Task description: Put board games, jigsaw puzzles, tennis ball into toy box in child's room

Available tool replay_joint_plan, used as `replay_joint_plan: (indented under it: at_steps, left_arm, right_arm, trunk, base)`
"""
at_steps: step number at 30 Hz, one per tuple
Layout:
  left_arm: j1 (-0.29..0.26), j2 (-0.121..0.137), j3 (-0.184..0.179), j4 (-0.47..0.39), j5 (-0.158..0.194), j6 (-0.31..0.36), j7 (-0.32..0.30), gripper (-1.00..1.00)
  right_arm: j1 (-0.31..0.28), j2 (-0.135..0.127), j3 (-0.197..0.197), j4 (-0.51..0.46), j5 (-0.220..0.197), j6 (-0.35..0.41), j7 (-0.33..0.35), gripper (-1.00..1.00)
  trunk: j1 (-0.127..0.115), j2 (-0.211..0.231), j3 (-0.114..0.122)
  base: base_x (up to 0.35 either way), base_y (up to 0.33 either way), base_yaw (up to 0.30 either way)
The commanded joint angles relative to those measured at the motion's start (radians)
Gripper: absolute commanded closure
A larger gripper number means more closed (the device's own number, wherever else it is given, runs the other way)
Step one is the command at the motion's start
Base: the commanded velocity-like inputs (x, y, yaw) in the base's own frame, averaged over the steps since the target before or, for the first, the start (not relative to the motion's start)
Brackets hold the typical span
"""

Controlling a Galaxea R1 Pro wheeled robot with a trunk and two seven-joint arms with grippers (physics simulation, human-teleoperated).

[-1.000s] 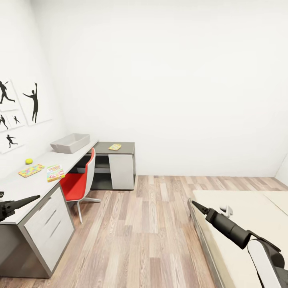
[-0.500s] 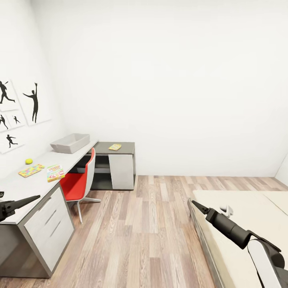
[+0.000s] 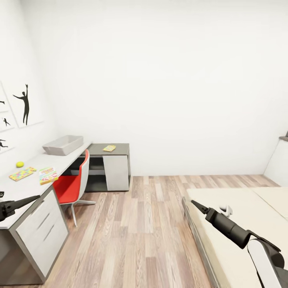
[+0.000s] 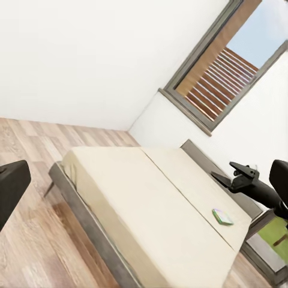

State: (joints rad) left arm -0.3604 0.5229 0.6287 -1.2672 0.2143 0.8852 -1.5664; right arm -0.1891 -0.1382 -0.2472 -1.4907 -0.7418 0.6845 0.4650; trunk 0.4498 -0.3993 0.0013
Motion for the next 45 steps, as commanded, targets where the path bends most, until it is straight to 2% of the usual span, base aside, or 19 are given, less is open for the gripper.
replay_joint_plan:
  at_steps: [1,9,22,35,45]
  left_arm:
    - [0.0,0.0,0.0,0.0,-0.001,0.011,-0.004,-1.0]
    - [0.0,0.0,0.0,0.0,-0.001,0.011,-0.004,-1.0]
    - [0.0,0.0,0.0,0.0,0.0,0.011,-0.004,-1.0]
    - [0.0,0.0,0.0,0.0,-0.001,0.011,-0.004,-1.0]
    - [0.0,0.0,0.0,0.0,-0.001,0.011,-0.004,-1.0]
  right_arm:
    - [0.0,0.0,-0.001,0.0,-0.004,0.007,0.001,-1.0]
    - [0.0,0.001,0.001,0.0,-0.002,0.006,-0.002,-1.0]
    - [-0.001,0.003,0.029,-0.001,0.005,0.004,-0.009,-1.0]
    - [-0.006,0.007,0.045,0.0,0.008,0.004,-0.012,-1.0]
    - [-0.007,0.008,0.046,0.002,0.009,0.004,-0.014,-1.0]
  trunk:
    - [0.0,-0.001,0.0]
    - [0.0,-0.001,0.001]
    - [0.0,-0.001,0.001]
    - [0.0,-0.001,0.001]
    - [0.0,-0.001,0.001]
  base:
    - [-0.053,0.0,-0.065]
    - [-0.019,0.0,-0.024]
    - [-0.062,-0.036,0.003]
    - [-0.004,-0.003,0.216]
    - [-0.015,0.0,0.061]
